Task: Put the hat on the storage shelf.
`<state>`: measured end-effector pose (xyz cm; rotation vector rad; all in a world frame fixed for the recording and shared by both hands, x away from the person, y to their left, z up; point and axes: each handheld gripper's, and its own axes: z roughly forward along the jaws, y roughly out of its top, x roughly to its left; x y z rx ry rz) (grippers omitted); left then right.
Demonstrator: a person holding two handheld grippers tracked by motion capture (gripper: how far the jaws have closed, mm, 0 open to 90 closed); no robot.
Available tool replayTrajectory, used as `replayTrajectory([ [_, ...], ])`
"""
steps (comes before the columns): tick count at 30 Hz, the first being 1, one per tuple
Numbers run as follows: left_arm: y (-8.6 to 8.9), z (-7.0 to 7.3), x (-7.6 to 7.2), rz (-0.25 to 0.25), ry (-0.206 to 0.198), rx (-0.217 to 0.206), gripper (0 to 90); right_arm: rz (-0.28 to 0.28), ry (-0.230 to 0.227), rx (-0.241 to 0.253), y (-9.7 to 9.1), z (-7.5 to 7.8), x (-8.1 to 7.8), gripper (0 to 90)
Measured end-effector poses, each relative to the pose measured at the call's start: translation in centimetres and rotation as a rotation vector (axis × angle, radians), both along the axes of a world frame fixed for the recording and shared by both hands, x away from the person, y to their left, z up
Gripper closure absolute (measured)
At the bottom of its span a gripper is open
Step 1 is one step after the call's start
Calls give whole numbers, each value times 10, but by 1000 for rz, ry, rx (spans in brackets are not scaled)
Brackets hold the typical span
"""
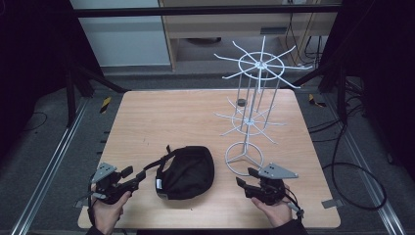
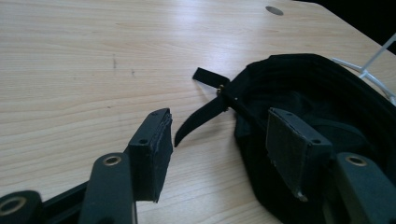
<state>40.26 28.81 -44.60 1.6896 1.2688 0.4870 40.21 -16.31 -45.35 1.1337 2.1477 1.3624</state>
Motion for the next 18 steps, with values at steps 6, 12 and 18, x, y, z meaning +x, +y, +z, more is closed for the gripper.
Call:
replayTrajectory([
  [6,-8,1,-2,-25,8,-4,410,28,0,8,19,5,2,413],
  [12,-21,-1,-3,-60,17,12,413,51,9,4,42,7,11,414],
  [18,-28,-1,-2,-72,21,34,421,53,14,3,53,7,19,434],
])
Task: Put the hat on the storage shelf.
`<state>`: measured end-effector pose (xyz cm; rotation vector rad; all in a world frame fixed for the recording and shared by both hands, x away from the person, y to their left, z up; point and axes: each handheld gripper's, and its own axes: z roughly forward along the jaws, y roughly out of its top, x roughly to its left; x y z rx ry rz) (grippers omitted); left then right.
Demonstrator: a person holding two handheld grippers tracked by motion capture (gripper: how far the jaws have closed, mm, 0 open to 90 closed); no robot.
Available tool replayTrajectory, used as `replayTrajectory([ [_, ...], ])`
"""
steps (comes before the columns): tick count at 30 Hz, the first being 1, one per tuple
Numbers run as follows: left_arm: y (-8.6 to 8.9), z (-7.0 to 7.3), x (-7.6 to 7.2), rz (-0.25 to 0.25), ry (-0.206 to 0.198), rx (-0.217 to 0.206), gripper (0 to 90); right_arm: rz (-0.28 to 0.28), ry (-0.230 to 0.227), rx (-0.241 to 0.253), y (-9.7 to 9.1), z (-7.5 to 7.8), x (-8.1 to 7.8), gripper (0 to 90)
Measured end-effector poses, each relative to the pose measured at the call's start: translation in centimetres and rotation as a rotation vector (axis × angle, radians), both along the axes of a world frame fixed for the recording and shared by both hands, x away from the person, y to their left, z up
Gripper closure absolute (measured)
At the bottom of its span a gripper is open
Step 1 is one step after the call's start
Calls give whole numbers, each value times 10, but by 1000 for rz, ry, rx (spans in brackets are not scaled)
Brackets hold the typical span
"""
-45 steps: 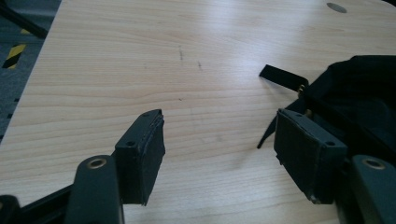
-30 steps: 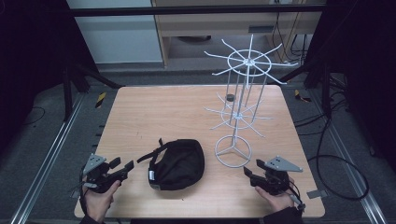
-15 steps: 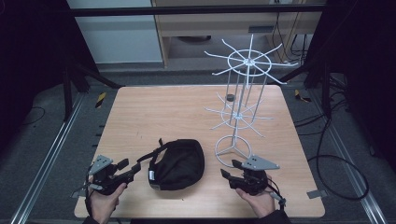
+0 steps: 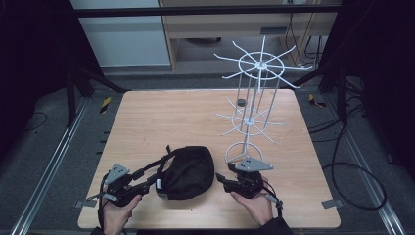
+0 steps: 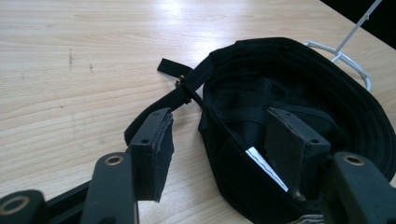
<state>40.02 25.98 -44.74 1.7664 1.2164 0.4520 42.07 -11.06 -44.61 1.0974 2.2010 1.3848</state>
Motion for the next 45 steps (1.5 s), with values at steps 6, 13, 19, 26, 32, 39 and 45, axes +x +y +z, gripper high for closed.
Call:
replayTrajectory([
  [6,-8,-3,3,-15,31,18,461,-7,25,-9,10,-2,14,462],
  [13,-16,-10,8,-43,96,55,554,-16,50,-36,28,-11,32,474],
  [19,-19,-15,9,-62,137,67,588,-10,75,-76,37,-20,36,486],
  [26,-21,-19,8,-75,169,80,612,3,128,-97,40,-29,36,507],
  [32,-25,-21,8,-88,194,104,659,18,163,-118,44,-36,36,600],
  [39,-26,-22,8,-82,208,107,685,13,162,-120,45,-35,33,809],
  [45,-24,-20,8,-65,195,91,717,16,36,-76,46,-16,20,834],
])
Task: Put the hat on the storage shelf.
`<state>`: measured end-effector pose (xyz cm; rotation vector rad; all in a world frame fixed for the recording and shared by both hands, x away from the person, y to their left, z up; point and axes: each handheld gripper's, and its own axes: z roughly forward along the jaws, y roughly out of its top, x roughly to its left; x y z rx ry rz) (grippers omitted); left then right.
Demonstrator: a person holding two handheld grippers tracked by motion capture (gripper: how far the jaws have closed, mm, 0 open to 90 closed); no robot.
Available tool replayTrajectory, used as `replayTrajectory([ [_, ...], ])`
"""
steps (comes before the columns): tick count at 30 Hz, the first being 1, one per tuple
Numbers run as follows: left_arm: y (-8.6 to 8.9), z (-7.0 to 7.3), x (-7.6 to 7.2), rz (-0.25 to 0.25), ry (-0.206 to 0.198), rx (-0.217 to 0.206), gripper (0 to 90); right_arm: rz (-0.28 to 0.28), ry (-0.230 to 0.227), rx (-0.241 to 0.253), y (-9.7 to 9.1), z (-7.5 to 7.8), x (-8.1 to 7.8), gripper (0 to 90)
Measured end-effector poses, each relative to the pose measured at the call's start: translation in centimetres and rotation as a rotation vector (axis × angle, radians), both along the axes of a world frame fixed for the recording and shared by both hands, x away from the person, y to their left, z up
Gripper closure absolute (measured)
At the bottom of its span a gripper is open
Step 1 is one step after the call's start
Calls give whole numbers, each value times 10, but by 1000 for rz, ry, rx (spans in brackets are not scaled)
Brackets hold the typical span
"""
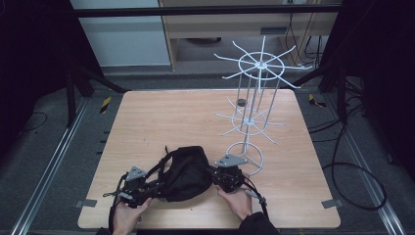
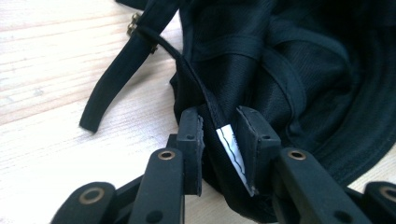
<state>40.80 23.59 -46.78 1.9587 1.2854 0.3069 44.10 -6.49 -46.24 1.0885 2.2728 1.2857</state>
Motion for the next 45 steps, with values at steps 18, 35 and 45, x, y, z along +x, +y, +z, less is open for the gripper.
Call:
replayTrajectory([
  [18,-3,-6,23,80,-78,-32,794,157,-269,8,9,29,-26,835],
  [35,-1,-7,31,31,-60,-76,670,108,-232,-58,-3,16,-27,838],
  [45,1,-5,31,8,-49,-110,647,82,-265,-92,-5,19,-28,842],
])
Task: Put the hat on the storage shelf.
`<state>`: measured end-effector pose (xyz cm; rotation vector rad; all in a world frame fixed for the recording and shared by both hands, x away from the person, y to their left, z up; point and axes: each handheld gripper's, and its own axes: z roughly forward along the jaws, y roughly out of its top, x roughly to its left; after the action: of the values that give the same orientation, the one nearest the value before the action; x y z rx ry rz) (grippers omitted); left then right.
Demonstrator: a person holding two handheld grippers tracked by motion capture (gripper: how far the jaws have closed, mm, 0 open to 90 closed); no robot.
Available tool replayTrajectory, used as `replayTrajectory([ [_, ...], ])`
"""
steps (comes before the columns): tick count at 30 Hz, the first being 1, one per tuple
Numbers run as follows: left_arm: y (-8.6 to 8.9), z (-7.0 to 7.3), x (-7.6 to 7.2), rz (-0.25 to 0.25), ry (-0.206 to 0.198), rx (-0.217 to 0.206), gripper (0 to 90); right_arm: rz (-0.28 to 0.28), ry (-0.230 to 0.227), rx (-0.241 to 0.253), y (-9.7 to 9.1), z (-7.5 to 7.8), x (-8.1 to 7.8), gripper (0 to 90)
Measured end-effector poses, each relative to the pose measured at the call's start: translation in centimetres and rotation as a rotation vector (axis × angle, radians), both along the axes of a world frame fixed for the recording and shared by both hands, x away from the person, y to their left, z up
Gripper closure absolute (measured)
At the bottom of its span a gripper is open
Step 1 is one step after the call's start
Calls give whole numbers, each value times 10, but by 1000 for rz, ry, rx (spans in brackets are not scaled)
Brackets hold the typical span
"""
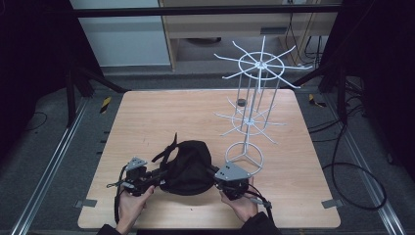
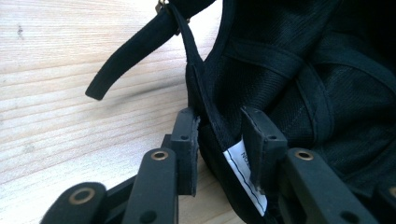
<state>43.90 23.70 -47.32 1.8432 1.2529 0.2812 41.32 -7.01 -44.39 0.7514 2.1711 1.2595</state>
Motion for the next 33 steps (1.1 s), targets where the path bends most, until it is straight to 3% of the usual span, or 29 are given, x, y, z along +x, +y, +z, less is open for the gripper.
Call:
replayTrajectory([
  [6,4,1,2,9,-9,-5,585,8,-20,-15,1,1,-2,844],
  [10,5,1,2,8,13,-4,773,7,-36,-13,0,3,-2,845],
  [12,5,3,1,6,10,1,812,4,-53,-10,0,4,-2,845],
  [16,1,6,-1,38,-52,32,823,13,-117,10,0,13,-5,845],
  [17,0,6,-1,58,-77,46,825,33,-159,27,1,18,-9,844],
  [19,1,2,1,68,-82,54,825,68,-192,29,3,22,-13,844],
  [23,6,-5,7,77,-53,46,824,148,-192,-8,12,17,-18,843],
  [26,9,-6,9,85,-49,43,815,167,-177,-22,16,12,-19,842],
  [27,10,-6,10,88,-45,46,808,185,-148,-28,18,8,-19,841],
  [31,13,-5,10,88,-36,43,702,178,-120,-52,20,2,-18,841],
  [33,16,-2,9,91,-33,20,632,153,-113,-74,21,-1,-17,842],
])
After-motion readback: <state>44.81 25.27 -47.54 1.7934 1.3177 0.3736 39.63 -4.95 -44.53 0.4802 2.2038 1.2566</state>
